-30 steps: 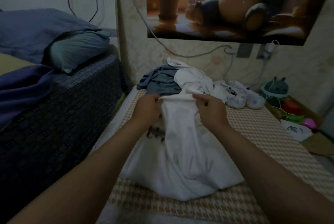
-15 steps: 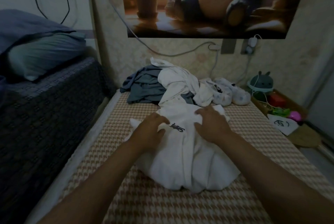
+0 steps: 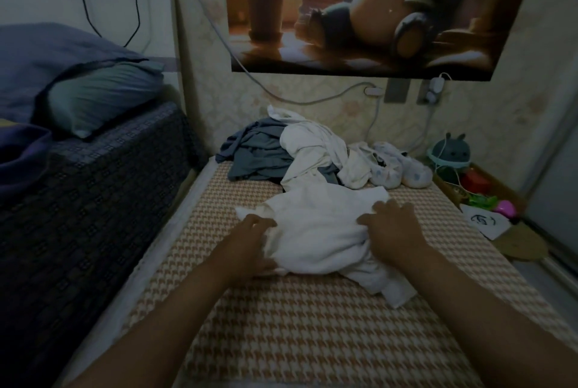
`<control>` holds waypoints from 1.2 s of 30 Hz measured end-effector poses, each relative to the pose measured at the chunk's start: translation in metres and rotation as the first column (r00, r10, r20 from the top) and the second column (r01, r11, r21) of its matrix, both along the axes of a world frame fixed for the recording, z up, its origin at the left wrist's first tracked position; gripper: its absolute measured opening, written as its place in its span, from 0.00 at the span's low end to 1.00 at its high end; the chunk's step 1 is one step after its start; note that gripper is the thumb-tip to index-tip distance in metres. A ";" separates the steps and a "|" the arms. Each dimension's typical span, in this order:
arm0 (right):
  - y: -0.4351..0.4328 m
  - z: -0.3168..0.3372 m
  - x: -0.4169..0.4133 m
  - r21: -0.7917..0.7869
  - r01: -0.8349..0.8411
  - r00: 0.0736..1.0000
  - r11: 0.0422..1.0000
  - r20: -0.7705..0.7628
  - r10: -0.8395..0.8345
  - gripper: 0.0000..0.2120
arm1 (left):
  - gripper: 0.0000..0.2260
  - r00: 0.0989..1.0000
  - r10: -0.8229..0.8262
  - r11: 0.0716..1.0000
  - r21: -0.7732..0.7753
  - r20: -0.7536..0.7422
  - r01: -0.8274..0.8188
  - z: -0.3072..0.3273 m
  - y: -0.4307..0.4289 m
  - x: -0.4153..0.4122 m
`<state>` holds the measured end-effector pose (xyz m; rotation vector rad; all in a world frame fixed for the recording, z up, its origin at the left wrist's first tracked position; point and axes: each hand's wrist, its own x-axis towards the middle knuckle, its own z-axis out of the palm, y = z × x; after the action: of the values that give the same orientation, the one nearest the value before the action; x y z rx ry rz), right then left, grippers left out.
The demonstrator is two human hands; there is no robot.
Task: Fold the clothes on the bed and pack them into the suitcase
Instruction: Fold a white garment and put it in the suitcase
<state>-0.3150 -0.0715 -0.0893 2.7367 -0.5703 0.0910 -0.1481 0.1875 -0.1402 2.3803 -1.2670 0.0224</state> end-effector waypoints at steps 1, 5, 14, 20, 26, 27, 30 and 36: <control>-0.001 -0.004 -0.002 -0.066 0.049 0.996 0.997 0.073 -0.044 0.26 | 0.46 1.000 0.028 0.998 -0.048 -0.011 -0.029 0.002 -0.004 -0.004; 0.026 -0.017 0.013 0.173 -0.304 0.873 0.937 0.444 0.201 0.23 | 0.26 0.955 0.287 0.955 -0.089 0.067 -0.281 0.003 -0.021 -0.013; 0.006 -0.055 0.023 -0.050 -0.316 0.946 0.947 0.059 0.319 0.43 | 0.25 0.991 -0.130 0.990 0.049 -0.016 0.130 -0.026 -0.024 0.001; 0.007 -0.027 0.032 0.261 -0.305 0.930 0.916 0.287 0.228 0.32 | 0.15 0.998 -0.037 0.990 -0.135 0.051 0.043 0.005 -0.033 0.013; -0.001 0.018 0.030 0.730 -0.452 0.848 0.514 0.530 -0.007 0.22 | 0.06 0.920 0.363 0.741 -0.644 0.146 -0.190 0.069 -0.013 0.031; 0.001 0.016 0.031 0.718 -0.436 0.848 0.543 0.530 -0.021 0.23 | 0.07 0.892 0.424 0.746 -0.620 0.158 -0.245 0.070 -0.010 0.033; 0.002 -0.011 0.034 0.261 -0.277 0.850 0.925 0.515 0.109 0.28 | 0.07 0.898 0.432 0.837 -0.408 0.082 -0.365 0.037 0.000 0.049; 0.031 -0.021 0.037 0.322 -0.517 0.824 0.793 0.439 0.358 0.16 | 0.13 0.972 0.069 0.993 -0.106 0.223 -0.046 0.009 -0.002 0.027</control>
<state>-0.2782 -0.0401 -0.1101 3.2654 0.0075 0.6714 -0.1209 0.1852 -0.1312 2.3781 -1.2636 0.3768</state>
